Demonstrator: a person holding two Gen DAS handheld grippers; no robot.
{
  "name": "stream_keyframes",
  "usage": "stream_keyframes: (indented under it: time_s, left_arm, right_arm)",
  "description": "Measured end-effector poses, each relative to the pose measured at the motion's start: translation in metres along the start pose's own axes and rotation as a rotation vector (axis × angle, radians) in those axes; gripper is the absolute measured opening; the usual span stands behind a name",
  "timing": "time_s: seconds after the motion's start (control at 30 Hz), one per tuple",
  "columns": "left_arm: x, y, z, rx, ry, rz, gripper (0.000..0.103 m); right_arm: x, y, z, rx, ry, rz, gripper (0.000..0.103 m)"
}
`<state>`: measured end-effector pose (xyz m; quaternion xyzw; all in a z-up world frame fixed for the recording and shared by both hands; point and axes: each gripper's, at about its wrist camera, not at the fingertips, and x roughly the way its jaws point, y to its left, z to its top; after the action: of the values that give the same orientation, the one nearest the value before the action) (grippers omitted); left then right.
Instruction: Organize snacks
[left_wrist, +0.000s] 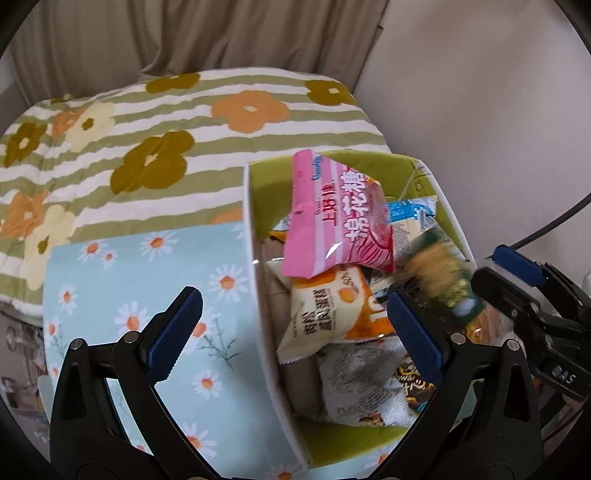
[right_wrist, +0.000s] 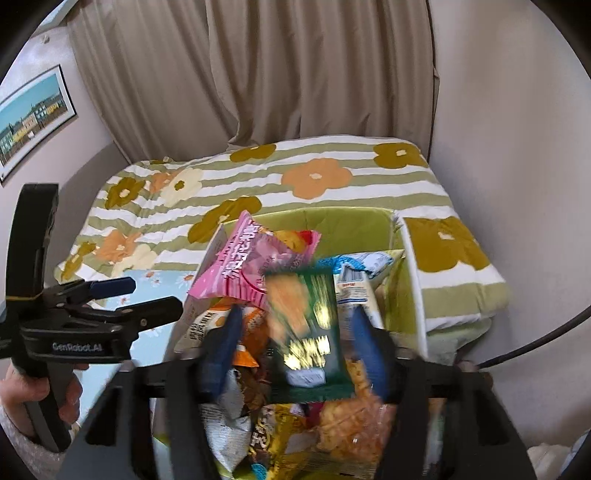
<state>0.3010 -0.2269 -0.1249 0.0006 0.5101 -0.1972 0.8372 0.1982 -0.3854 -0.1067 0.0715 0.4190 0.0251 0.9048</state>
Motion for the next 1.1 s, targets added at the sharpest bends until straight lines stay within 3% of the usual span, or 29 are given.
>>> stream_keyframes:
  time_s: [0.03,0.4,0.7,0.93,1.1]
  left_arm:
    - [-0.003,0.002,-0.003,-0.003,-0.005,0.004,0.100]
    - [-0.041,0.014,-0.046,-0.057,-0.077,0.063,0.100]
    - [-0.153,0.013,-0.093,-0.021,-0.274,0.109,0.100]
    - [-0.241,0.019,-0.169,-0.040,-0.432,0.143,0.103]
    - [-0.276,0.022,-0.219,-0.041,-0.483,0.164,0.103]
  right_arm:
    - [-0.002,0.000,-0.001,-0.001,-0.007,-0.011,0.102]
    - [-0.029,0.009,-0.017,-0.036,-0.071,-0.031,0.102]
    - [-0.117,0.058,-0.040,-0.065,-0.213,-0.057,0.102]
    - [-0.188,0.108,-0.094,-0.094,-0.292,-0.115,0.102]
    - [-0.210,0.123,-0.129,-0.073,-0.311,-0.122,0.102]
